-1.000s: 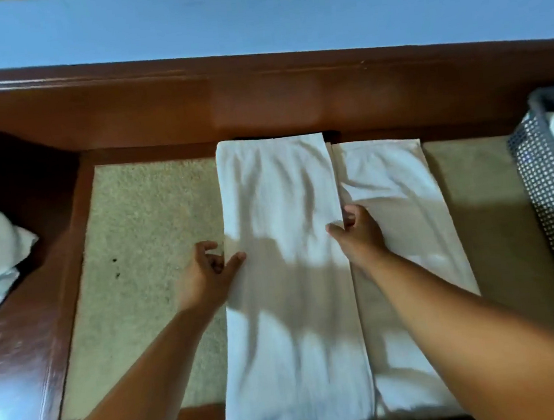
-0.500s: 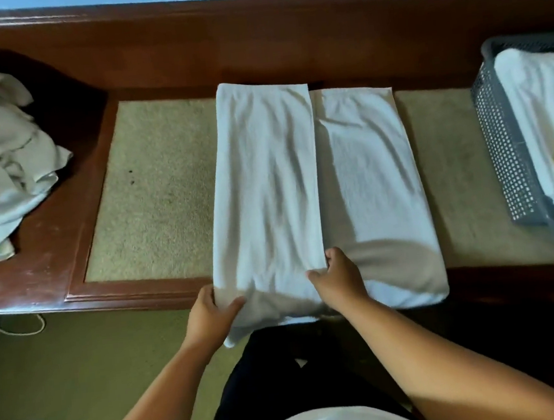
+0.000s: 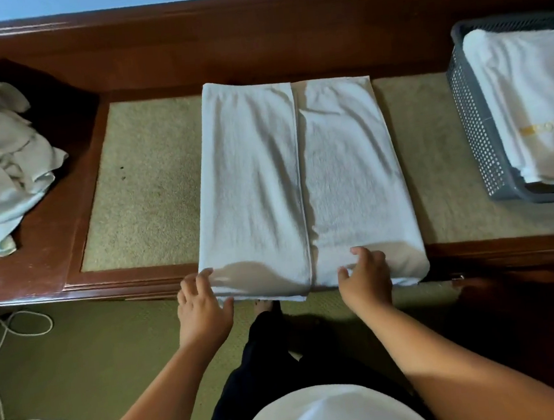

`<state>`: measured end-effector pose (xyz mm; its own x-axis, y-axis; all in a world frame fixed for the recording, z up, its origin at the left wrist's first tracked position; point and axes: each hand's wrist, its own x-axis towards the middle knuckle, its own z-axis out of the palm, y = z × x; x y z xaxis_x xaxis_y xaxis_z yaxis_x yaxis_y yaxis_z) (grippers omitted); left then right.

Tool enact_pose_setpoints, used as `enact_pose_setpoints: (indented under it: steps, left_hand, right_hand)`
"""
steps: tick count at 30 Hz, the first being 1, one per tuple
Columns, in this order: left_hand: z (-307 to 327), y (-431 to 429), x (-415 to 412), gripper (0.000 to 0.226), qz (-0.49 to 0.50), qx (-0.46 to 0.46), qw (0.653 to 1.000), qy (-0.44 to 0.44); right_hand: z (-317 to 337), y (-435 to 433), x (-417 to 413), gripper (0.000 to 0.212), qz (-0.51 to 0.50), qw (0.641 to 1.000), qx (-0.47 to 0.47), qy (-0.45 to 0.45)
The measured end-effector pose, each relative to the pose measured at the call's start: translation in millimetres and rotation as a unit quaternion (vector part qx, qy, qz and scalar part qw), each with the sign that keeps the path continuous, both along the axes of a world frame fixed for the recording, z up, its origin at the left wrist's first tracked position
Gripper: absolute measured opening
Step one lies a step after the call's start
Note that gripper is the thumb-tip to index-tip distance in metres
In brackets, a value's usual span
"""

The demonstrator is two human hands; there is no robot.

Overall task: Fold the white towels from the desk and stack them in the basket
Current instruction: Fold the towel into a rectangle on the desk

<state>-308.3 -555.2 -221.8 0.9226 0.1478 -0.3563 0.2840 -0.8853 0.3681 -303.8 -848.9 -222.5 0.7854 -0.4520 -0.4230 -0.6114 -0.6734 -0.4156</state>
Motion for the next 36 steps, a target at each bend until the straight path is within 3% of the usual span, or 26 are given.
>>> enact_pose_setpoints:
  steps: [3,8,11,13,15,18,22,26,36]
  left_hand:
    - [10,-30,12,0.07,-0.119,0.013,0.992,-0.028]
    - [11,-79,29,0.069,-0.238,0.028,0.966,0.099]
    - [8,-94,29,0.069,-0.211,0.036,0.97,0.113]
    - [5,-93,25,0.071,-0.208,0.033,0.971,0.115]
    - [4,-86,22,0.072,-0.216,0.015,0.969,0.117]
    - [6,-73,17,0.064,-0.221,-0.012,0.968,0.119]
    - [9,-57,14,0.056,-0.241,-0.025,0.963,0.116]
    - [12,-51,16,0.053,-0.227,-0.05,0.968,0.095]
    - [21,-36,15,0.054,-0.156,-0.162,0.97,0.09]
  right_hand:
    - [-6,-42,-3,0.061,-0.113,0.993,-0.036,0.003]
    - [-13,-95,0,0.09,-0.128,0.991,-0.034,0.025]
    - [-15,-109,8,0.087,-0.086,0.995,-0.025,0.045]
    - [-9,-109,15,0.08,-0.101,0.994,0.038,0.033]
    - [-5,-110,16,0.059,-0.11,0.989,0.098,0.016]
    - [-9,-123,0,0.025,-0.101,0.991,0.09,0.016]
    - [-11,-134,-20,0.05,-0.154,0.985,0.08,0.02]
    - [-11,-124,-25,0.043,-0.152,0.982,0.111,0.004]
    - [5,-103,-21,0.058,-0.126,0.982,0.139,-0.006]
